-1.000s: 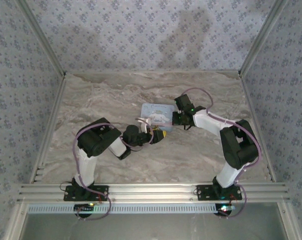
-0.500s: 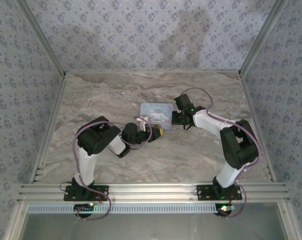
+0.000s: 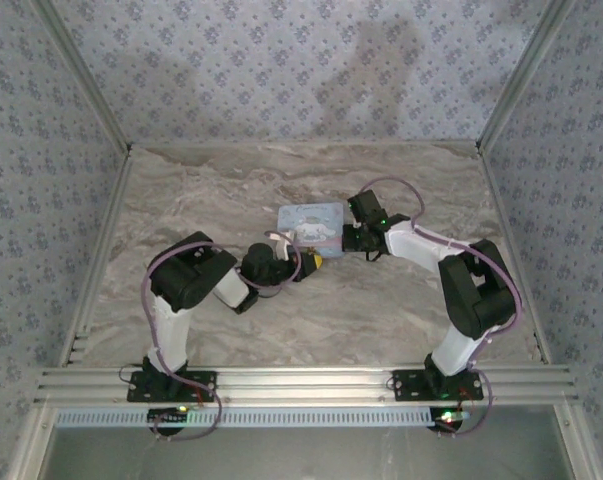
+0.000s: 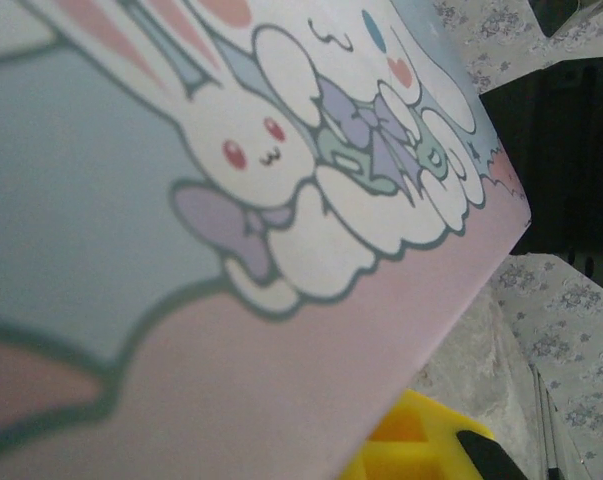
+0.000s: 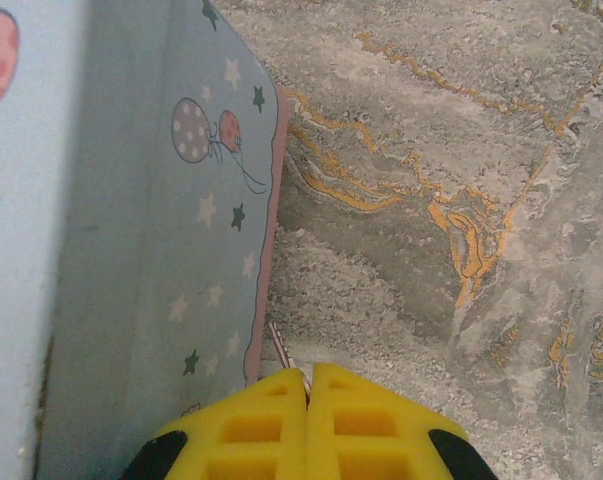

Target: Unlock a padlock with a key

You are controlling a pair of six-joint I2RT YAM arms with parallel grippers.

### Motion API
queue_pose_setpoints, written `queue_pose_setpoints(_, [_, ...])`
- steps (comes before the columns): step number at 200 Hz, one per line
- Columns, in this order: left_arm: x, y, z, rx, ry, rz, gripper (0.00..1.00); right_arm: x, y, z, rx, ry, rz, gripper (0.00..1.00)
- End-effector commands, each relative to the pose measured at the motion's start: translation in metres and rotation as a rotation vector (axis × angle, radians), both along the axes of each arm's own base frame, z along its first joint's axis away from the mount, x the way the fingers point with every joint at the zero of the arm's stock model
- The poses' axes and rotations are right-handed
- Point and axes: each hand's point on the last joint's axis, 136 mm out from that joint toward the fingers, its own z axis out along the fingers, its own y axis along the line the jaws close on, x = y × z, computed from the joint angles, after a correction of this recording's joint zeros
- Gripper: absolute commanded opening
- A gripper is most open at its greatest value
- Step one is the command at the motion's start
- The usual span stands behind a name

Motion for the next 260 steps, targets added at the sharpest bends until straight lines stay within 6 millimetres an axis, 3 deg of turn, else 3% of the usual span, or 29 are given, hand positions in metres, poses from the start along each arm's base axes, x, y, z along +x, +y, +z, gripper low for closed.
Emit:
queue_pose_setpoints(1, [-0.012,0.010,-0.033,0.070,0.174,0.010,0.04,-0.004,0.000,0.012,0.025,-0.030,0.016,0.00])
queue_pose_setpoints(27, [-0.011,0.009,-0.027,0.057,0.209,0.016,0.00,-0.011,-0.002,0.025,0.083,-0.054,0.016,0.00])
queue_pose_setpoints(70, [-0.008,0.000,-0.017,0.095,0.335,-0.003,0.00,-0.043,-0.009,0.047,0.291,-0.115,0.033,0.00])
queue_pose_setpoints(124, [0.005,-0.004,0.009,0.144,0.494,0.002,0.00,-0.082,0.011,0.082,0.557,-0.214,0.158,0.00])
queue_pose_setpoints(190, [0.020,-0.005,0.048,0.064,0.540,0.013,0.00,-0.101,0.019,0.088,0.803,-0.314,0.121,0.00])
queue_pose_setpoints(231, [0.021,-0.009,0.059,0.037,0.553,0.006,0.00,-0.100,0.015,0.093,0.860,-0.376,0.061,0.00])
queue_pose_setpoints(260, [0.025,-0.011,0.069,0.013,0.550,0.008,0.00,-0.098,0.012,0.083,0.882,-0.385,-0.031,0.00])
